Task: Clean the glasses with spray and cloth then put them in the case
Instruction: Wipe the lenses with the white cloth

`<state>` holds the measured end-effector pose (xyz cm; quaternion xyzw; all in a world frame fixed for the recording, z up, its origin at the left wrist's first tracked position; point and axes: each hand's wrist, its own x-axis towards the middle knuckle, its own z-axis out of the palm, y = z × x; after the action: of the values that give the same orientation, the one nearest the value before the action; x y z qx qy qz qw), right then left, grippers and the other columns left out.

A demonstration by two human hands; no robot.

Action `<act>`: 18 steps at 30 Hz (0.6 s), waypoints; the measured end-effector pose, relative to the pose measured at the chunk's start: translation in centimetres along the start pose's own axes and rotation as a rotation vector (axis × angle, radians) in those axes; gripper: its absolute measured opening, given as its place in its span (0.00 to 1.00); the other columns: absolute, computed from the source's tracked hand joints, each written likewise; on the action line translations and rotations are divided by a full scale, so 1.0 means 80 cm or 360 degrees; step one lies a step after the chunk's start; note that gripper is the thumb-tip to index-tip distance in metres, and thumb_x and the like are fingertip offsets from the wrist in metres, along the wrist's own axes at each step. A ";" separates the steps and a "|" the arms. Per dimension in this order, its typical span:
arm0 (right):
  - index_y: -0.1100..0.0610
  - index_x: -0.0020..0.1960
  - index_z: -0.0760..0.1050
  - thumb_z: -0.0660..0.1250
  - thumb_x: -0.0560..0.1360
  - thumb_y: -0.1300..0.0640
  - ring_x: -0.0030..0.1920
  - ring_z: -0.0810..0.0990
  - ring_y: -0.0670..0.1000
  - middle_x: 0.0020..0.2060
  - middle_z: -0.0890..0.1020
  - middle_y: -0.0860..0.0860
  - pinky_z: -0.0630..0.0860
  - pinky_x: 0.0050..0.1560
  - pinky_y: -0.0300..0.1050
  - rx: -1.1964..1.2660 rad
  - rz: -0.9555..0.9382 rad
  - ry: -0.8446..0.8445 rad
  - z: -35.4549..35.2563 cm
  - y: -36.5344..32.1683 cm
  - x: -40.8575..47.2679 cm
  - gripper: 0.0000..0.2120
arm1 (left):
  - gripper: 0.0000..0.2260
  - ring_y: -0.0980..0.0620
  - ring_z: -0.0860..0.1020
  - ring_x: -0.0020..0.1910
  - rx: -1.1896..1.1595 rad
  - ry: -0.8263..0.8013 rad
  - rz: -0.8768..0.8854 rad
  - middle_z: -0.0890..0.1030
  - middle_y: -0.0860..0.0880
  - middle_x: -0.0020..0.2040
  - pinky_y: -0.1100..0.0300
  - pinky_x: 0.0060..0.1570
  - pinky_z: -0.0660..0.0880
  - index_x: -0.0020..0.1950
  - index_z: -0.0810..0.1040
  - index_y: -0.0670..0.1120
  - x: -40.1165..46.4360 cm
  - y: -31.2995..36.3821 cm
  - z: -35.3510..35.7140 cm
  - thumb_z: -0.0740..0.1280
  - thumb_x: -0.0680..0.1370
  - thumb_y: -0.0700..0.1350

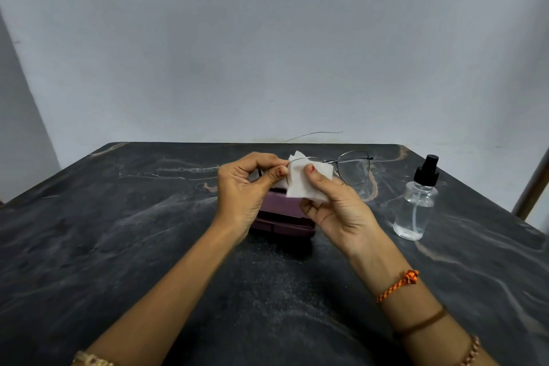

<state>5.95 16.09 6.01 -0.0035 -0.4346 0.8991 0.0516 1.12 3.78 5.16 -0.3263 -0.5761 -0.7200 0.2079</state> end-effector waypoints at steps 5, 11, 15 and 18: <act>0.62 0.45 0.75 0.63 0.72 0.66 0.32 0.84 0.49 0.30 0.85 0.54 0.79 0.29 0.38 0.0392 -0.0032 0.0032 0.001 -0.001 0.001 0.03 | 0.05 0.58 0.79 0.39 -0.0013 -0.0017 -0.0071 0.83 0.57 0.33 0.65 0.45 0.77 0.35 0.83 0.52 -0.005 -0.004 0.006 0.72 0.62 0.43; 0.62 0.43 0.75 0.67 0.62 0.60 0.32 0.84 0.48 0.30 0.85 0.53 0.80 0.31 0.37 0.0443 -0.0095 -0.0002 0.007 0.008 -0.001 0.10 | 0.04 0.61 0.79 0.39 -0.0088 0.0023 -0.0094 0.83 0.57 0.33 0.69 0.42 0.76 0.34 0.82 0.51 -0.009 -0.006 0.013 0.72 0.62 0.43; 0.59 0.44 0.76 0.68 0.63 0.57 0.31 0.83 0.46 0.30 0.84 0.51 0.78 0.31 0.34 0.0294 -0.0074 0.0047 0.005 0.010 0.000 0.10 | 0.05 0.63 0.79 0.38 -0.0070 0.0029 -0.0065 0.83 0.58 0.33 0.71 0.42 0.74 0.34 0.82 0.51 -0.010 -0.005 0.014 0.72 0.62 0.42; 0.57 0.43 0.77 0.68 0.64 0.57 0.29 0.81 0.44 0.29 0.84 0.50 0.76 0.29 0.33 0.0168 -0.0043 0.0075 0.002 0.010 0.001 0.08 | 0.06 0.62 0.79 0.38 -0.0052 0.0036 -0.0061 0.83 0.58 0.33 0.71 0.42 0.75 0.34 0.81 0.52 -0.008 -0.004 0.013 0.72 0.61 0.41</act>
<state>5.78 15.43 5.48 -0.0161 -0.3852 0.9197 0.0742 1.60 4.80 4.57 -0.3104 -0.5681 -0.7368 0.1951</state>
